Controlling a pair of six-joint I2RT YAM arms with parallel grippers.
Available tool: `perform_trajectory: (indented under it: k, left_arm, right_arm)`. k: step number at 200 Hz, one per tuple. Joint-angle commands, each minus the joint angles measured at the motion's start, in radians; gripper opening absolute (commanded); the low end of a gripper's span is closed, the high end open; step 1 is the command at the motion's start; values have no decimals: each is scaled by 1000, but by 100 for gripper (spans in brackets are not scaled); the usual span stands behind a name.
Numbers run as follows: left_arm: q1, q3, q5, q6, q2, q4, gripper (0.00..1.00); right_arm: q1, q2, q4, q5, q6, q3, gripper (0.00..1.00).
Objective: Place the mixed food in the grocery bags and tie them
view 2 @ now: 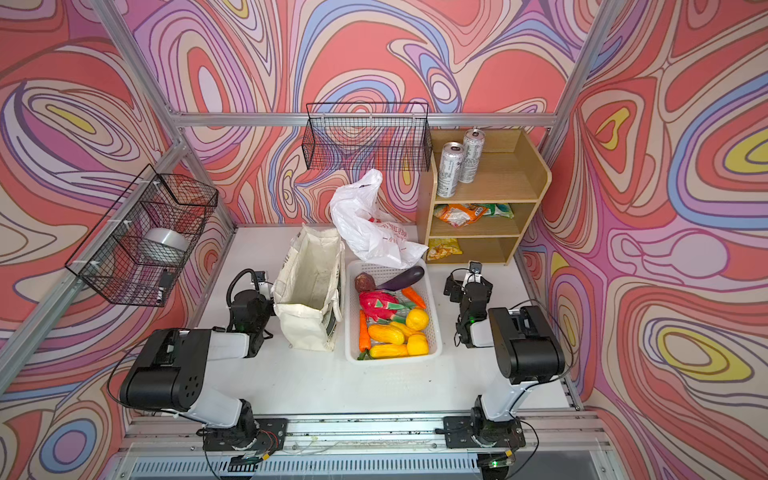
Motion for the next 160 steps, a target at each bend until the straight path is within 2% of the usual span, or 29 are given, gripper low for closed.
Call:
perform_trajectory:
  k: [1,160]
  left_arm:
    - [0,-7,12,14,-3,24,100]
    - [0,-4,2,13,-3,18,100]
  right_arm:
    - [-4,7,7,-3,-6,-5,98]
    - [-4,9,-3,-7,-2,-1,99]
